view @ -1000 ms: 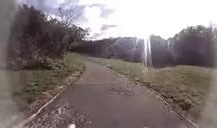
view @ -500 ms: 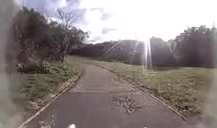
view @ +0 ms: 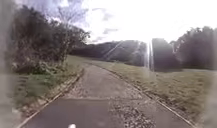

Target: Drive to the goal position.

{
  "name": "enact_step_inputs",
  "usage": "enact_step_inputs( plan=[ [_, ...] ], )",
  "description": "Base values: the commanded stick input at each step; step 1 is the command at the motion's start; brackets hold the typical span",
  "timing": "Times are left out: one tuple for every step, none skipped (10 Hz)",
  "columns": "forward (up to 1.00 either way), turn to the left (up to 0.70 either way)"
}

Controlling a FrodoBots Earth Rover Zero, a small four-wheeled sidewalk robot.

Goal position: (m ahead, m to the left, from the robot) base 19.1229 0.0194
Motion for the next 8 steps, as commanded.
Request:
enact_step_inputs(
  plan=[
    [0.7, 0.0],
    [0.7, 0.0],
    [0.7, 0.0],
    [0.7, 0.02],
    [0.7, 0.03],
    [0.7, 0.04],
    [0.7, 0.04],
    [0.7, 0.03]
  ],
)
